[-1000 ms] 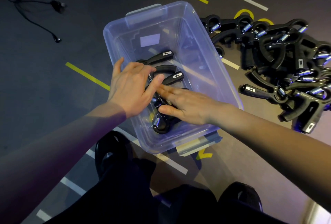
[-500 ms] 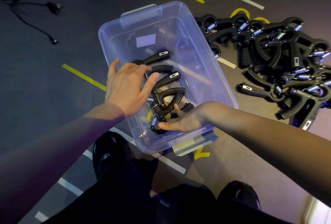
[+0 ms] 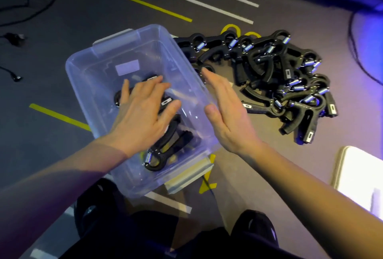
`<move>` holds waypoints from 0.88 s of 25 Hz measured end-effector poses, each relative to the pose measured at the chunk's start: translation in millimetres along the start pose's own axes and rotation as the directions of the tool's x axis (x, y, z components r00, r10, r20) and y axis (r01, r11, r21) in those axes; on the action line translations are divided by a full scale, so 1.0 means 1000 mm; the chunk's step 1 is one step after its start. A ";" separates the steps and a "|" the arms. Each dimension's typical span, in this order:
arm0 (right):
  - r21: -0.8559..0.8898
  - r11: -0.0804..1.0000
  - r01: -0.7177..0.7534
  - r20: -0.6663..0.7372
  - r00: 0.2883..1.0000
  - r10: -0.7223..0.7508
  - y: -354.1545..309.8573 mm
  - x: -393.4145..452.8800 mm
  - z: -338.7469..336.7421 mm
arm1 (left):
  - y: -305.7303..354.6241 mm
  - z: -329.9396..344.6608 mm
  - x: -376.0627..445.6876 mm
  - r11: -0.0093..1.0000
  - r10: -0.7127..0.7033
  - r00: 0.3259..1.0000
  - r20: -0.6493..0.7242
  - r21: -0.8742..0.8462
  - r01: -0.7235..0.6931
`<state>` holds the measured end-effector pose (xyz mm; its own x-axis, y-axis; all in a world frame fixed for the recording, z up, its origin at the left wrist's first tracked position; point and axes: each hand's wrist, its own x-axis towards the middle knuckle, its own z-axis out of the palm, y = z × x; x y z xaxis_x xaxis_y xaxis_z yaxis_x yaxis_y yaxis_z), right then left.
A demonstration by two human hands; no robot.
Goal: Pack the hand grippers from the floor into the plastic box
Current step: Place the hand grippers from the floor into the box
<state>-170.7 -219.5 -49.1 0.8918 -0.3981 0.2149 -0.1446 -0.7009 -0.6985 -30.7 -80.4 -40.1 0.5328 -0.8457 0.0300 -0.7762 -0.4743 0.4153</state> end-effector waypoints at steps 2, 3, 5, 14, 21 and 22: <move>-0.057 0.996 -0.062 -0.097 0.994 0.056 0.029 -0.017 -0.013 | 0.029 0.012 0.009 0.990 0.139 0.990 0.039 0.004 -0.139; -0.079 0.986 -0.147 -0.154 0.979 0.134 0.047 -0.028 -0.018 | 0.041 0.019 0.012 0.980 0.200 0.978 0.059 0.008 -0.201; -0.137 0.908 -0.395 -0.301 0.890 0.342 0.087 -0.050 -0.033 | 0.057 0.036 0.018 0.952 0.300 0.949 0.094 0.027 -0.303; -0.003 0.350 -0.937 -0.296 0.335 0.894 0.198 -0.102 -0.077 | 0.071 0.065 0.034 0.925 0.332 0.923 0.196 0.123 -0.359; 0.057 0.450 -0.891 -0.433 0.384 0.816 0.192 -0.098 -0.076 | 0.071 0.060 0.032 0.928 0.307 0.928 0.213 0.150 -0.341; 0.044 0.504 -0.862 -0.467 0.429 0.773 0.187 -0.100 -0.076 | 0.072 0.059 0.031 0.932 0.294 0.934 0.204 0.153 -0.327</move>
<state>-319.4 -355.6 -149.4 0.0701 -0.9892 -0.1291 -0.8233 0.0157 -0.5674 -89.9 -154.7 -62.5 0.2005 -0.9791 -0.0348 -0.9498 -0.2029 0.2383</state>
